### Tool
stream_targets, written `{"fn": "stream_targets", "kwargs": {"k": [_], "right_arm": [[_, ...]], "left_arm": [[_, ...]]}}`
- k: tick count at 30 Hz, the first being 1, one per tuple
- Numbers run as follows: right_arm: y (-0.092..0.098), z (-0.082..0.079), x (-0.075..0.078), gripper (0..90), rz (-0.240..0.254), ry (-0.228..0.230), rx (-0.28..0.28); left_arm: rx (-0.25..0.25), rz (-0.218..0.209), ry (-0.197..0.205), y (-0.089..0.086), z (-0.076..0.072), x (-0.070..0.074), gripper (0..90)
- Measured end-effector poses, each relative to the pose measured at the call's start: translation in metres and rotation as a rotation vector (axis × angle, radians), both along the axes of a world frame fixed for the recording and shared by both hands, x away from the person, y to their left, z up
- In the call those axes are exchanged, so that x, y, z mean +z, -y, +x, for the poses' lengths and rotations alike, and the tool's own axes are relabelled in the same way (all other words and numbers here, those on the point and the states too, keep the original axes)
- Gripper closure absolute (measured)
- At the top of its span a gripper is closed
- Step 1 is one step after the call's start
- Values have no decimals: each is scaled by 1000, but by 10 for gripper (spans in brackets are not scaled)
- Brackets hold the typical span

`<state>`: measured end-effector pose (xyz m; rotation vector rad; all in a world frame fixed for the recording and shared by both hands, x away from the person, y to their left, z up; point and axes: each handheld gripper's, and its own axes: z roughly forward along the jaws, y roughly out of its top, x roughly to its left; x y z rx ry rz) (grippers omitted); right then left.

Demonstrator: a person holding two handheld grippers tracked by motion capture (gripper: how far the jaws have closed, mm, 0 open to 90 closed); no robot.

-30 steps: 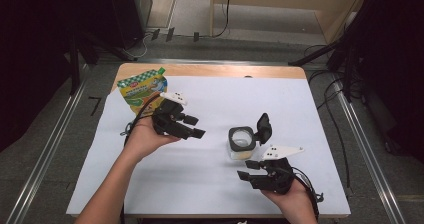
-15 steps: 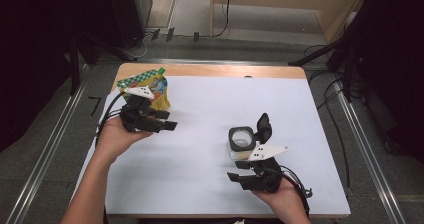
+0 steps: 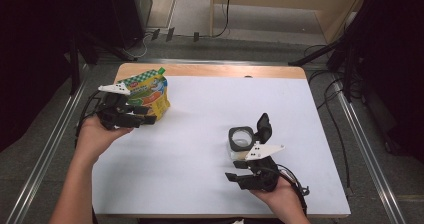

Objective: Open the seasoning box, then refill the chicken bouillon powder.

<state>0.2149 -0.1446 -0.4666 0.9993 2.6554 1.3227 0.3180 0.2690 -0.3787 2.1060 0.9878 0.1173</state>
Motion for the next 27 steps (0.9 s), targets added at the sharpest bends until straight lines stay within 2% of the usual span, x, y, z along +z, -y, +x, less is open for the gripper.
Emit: {"fn": "stream_targets", "kwargs": {"k": [2, 6, 18, 23, 27], "right_arm": [[0, 0, 0, 507, 0, 1, -1], [-2, 0, -1, 505, -6, 0, 5], [-6, 1, -3, 505, -17, -6, 13], [-7, 1, -4, 505, -20, -11, 19], [-9, 1, -5, 505, -22, -5, 28]], "left_arm": [[21, 15, 8, -6, 0, 0, 440], [42, -3, 4, -17, 1, -2, 441], [119, -4, -19, -47, 5, -10, 441], [167, 2, -18, -60, 8, -14, 438], [182, 20, -6, -65, 14, -18, 419]]}}
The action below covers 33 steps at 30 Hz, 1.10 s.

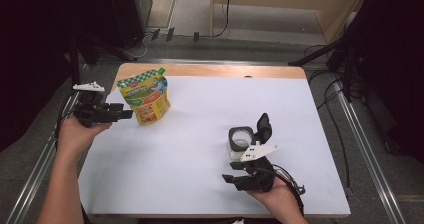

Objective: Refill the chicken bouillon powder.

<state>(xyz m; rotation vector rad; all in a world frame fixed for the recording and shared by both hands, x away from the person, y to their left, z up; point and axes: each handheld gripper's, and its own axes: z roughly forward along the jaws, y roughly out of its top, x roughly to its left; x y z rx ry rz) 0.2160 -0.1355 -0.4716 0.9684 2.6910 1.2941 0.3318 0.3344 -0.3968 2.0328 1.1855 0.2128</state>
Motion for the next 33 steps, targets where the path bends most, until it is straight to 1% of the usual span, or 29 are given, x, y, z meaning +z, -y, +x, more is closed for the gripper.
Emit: {"fn": "stream_targets", "kwargs": {"k": [2, 4, 7, 8, 10, 14, 16, 19, 23, 24, 27, 28, 31, 33], "right_arm": [[-1, 0, 0, 505, 0, -3, 1], [-2, -1, -1, 505, -2, -3, 3], [-3, -1, -1, 505, -5, -2, 7], [-3, -2, -2, 505, -6, -3, 8], [-4, -2, -2, 504, -7, -3, 6], [-3, -4, -2, 503, -3, -4, -2], [-3, -5, -3, 502, -5, -5, -6], [-3, -6, -4, 502, -5, -3, -9], [-4, -7, -5, 501, -8, -1, -14], [-4, -8, -5, 501, -10, -7, -16], [-5, -9, -7, 501, -11, -5, -19], [-5, -9, -7, 500, -13, -4, -20], [-5, -10, -8, 500, -17, -6, -26], [-5, -9, -8, 500, -18, -3, -27]], "left_arm": [[8, -8, 0, -3, 4, -2, 411], [14, -4, -1, -5, 7, -4, 407], [17, -8, 15, -5, 12, -5, 392], [16, -13, 22, -5, 14, -6, 384], [15, -9, 28, -3, 18, -7, 370], [8, -5, 20, 2, 26, -12, 370], [8, -11, 22, 5, 30, -14, 371], [-5, -19, 34, 10, 36, -16, 383], [-12, -35, 39, 16, 43, -18, 400], [-18, -38, 39, 18, 44, -18, 405], [-34, -33, 46, 25, 47, -20, 420], [-38, -37, 51, 26, 48, -21, 428], [-29, -67, 58, 29, 50, -22, 448], [-23, -70, 60, 31, 51, -23, 466]]}}
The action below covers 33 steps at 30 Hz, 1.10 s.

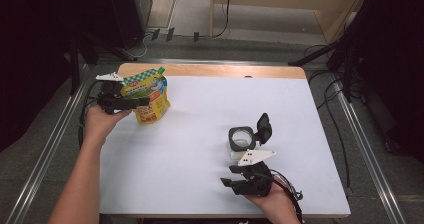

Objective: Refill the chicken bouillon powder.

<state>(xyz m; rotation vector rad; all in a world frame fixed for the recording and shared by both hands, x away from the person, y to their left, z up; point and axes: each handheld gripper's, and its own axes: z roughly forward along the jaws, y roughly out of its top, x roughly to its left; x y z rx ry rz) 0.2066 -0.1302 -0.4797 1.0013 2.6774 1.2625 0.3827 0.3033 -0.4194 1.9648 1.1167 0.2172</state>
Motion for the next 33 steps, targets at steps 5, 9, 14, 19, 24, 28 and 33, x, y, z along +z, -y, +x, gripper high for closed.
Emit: {"fn": "stream_targets", "kwargs": {"k": [5, 9, 14, 19, 24, 28, 33], "right_arm": [[0, 1, -1, 500, 3, 1, -6], [0, 1, -1, 499, 1, 3, -2], [0, 2, -2, 500, -3, 1, -4], [-4, 2, -3, 499, 0, 3, 1], [-14, 2, -2, 496, 17, 12, 19], [-22, 4, 2, 494, 33, 25, 30], [-33, 8, 9, 482, 56, 47, 41]], "left_arm": [[10, 47, 32, 7, -1, 0, 537], [13, 44, 37, 8, -2, 1, 581], [15, 12, 59, 5, -6, 6, 695], [15, -31, 28, 4, -6, 7, 816], [22, -14, 16, 9, -6, 11, 878], [37, -17, -21, 11, -6, 18, 891], [14, 2, -38, 18, -10, 30, 900]]}}
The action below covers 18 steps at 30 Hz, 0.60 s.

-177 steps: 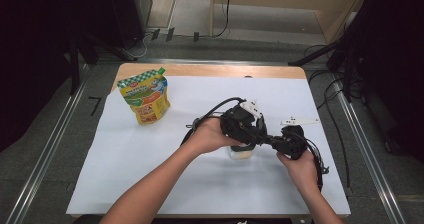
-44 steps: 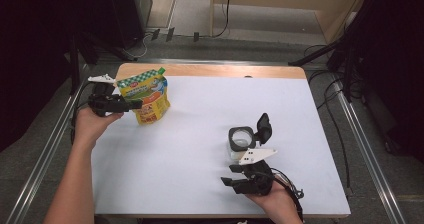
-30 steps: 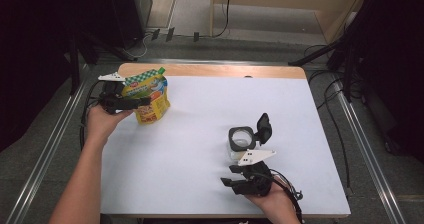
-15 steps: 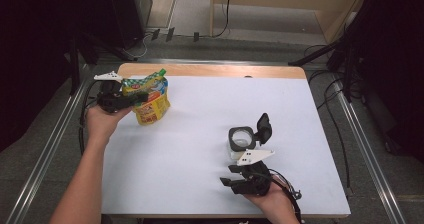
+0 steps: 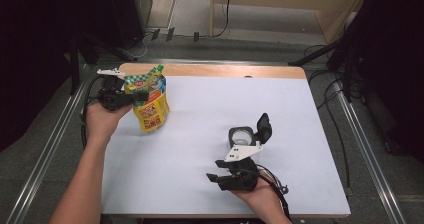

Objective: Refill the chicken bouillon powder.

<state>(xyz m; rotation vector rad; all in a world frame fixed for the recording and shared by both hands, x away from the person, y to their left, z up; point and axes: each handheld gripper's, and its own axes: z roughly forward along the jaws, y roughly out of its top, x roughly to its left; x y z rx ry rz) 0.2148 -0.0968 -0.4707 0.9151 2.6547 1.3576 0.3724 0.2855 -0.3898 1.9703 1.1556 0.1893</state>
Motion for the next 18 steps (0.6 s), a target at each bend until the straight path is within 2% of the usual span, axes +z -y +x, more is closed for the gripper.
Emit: {"fn": "stream_targets", "kwargs": {"k": [6, 11, 14, 18], "right_arm": [[-15, 9, 5, 479, 18, 18, 8], [-25, 14, 0, 477, 32, 46, 16], [-29, 14, -3, 476, 17, 21, 13], [-30, 12, -7, 474, 19, 13, 21]], "left_arm": [[-50, -29, -11, 11, -7, 16, 900], [-97, -45, -9, 25, -16, 30, 900], [-129, -51, -15, 32, -22, 35, 900], [-175, -62, -25, 41, -30, 39, 900]]}}
